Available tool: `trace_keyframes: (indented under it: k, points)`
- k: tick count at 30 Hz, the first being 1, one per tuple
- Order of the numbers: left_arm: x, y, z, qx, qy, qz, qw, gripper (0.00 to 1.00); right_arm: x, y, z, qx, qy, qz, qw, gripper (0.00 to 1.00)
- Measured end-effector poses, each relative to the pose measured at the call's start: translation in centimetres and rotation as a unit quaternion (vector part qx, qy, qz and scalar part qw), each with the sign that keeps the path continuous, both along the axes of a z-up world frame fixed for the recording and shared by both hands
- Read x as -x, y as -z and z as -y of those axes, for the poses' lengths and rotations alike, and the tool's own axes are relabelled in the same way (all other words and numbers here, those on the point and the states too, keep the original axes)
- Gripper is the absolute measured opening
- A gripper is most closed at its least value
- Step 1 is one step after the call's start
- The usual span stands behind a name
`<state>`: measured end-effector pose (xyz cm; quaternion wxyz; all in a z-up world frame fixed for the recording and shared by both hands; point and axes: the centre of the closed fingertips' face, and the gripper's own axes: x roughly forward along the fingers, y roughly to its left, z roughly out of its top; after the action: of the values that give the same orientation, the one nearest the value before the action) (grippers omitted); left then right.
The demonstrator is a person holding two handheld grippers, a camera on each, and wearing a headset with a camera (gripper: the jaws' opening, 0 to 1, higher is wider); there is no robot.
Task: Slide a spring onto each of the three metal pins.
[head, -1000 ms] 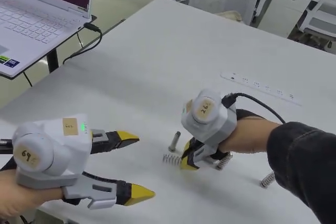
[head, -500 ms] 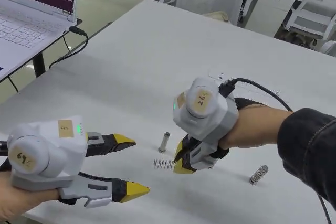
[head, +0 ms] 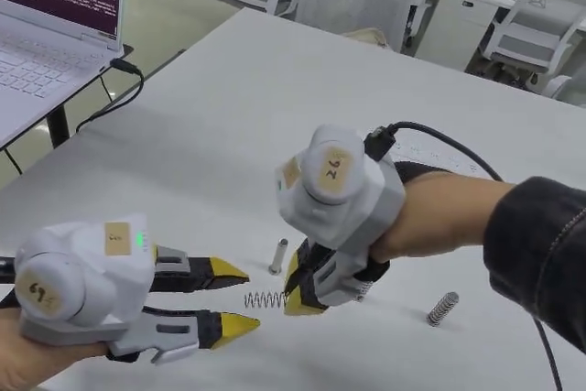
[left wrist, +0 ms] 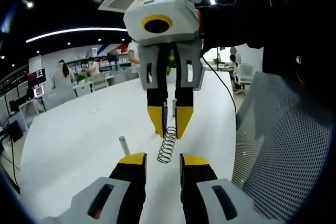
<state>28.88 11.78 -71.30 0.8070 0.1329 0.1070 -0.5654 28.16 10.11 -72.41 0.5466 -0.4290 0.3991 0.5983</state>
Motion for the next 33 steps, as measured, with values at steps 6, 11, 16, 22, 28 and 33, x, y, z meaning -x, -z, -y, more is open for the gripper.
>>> trace_keyframes:
  k: [6, 11, 16, 22, 28, 33]
  points:
    - [0.2, 0.2, 0.4, -0.015, 0.01, 0.011, 0.9998, 0.14, 0.1, -0.1, -0.1, 0.011, 0.0, -0.003, 0.9999, 0.08]
    - [0.7, 0.8, 0.9, -0.042, 0.025, 0.026, 0.9985, 0.11, 0.3, 0.0, 0.0, 0.024, -0.001, -0.008, 0.9997, 0.08]
    - [0.8, 0.7, 1.5, -0.047, 0.032, 0.032, 0.9979, 0.09, 0.4, 0.4, 0.2, 0.038, 0.002, -0.01, 0.9992, 0.08]
    - [0.6, 1.2, 1.6, -0.067, 0.036, 0.043, 0.9962, 0.05, 0.4, 0.7, 0.5, 0.052, 0.004, -0.01, 0.9986, 0.08]
    - [0.6, 1.6, 1.5, -0.082, 0.04, 0.049, 0.9946, 0.04, 0.5, 0.8, 0.5, 0.055, 0.008, -0.014, 0.9984, 0.08]
    - [0.5, 1.8, 1.4, -0.089, 0.038, 0.054, 0.9939, 0.03, 0.4, 0.3, 0.2, 0.047, 0.011, -0.012, 0.9987, 0.08]
